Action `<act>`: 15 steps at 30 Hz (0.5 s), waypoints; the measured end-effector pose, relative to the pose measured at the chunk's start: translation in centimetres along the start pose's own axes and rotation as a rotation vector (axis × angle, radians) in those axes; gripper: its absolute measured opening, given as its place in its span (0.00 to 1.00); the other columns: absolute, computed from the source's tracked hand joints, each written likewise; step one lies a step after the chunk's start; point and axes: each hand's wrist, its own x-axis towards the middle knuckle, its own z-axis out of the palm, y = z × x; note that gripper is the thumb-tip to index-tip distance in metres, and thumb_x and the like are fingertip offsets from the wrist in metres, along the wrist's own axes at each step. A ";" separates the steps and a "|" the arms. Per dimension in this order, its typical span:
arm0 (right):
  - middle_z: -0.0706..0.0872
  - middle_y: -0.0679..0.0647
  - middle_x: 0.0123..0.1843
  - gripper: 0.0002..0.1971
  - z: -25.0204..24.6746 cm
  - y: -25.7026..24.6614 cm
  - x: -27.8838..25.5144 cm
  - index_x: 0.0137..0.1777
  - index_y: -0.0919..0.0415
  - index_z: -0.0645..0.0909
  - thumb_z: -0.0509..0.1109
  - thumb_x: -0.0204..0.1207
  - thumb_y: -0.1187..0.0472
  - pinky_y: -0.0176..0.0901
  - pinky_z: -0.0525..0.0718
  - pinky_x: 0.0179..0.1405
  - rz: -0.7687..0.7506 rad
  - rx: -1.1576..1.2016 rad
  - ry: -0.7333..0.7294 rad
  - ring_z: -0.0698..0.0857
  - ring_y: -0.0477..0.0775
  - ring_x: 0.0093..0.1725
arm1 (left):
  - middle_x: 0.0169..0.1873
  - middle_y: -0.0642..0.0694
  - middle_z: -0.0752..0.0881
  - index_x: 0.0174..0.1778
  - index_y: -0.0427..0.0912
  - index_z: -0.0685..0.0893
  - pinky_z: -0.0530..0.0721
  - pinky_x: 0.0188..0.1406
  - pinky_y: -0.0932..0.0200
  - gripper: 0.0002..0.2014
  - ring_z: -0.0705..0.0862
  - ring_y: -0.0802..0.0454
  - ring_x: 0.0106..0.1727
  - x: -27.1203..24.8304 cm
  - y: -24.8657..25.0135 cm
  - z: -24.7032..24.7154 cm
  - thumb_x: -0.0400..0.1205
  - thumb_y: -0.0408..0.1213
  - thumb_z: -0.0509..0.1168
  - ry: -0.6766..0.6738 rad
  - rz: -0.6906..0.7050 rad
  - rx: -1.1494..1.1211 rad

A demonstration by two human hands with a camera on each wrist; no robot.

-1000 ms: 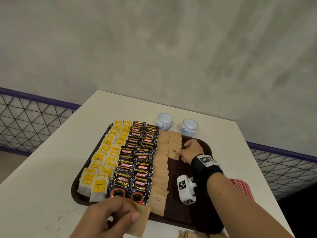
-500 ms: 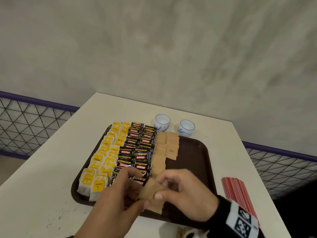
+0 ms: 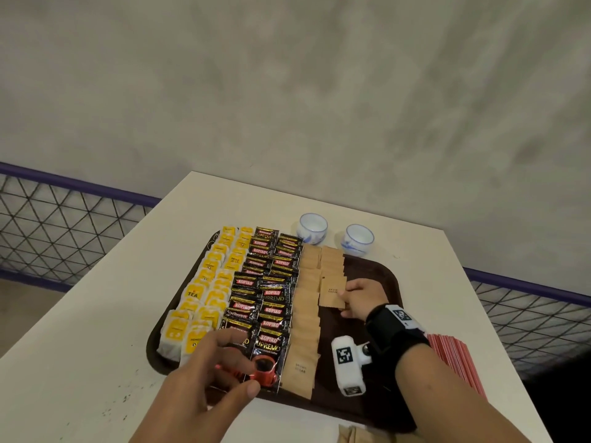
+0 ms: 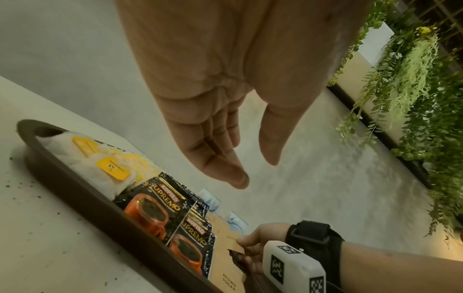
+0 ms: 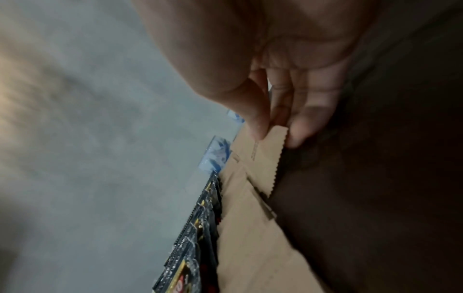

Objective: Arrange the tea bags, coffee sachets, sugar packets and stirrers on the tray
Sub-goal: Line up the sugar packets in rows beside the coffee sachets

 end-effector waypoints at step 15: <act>0.90 0.58 0.44 0.05 0.4 -0.4 0.4 0.38 0.55 0.80 0.74 0.70 0.62 0.49 0.90 0.46 -0.020 -0.282 0.091 0.89 0.57 0.41 | 0.41 0.62 0.88 0.52 0.58 0.78 0.85 0.35 0.65 0.20 0.87 0.57 0.39 0.7 -1.6 -0.2 0.70 0.36 0.76 0.045 0.024 0.118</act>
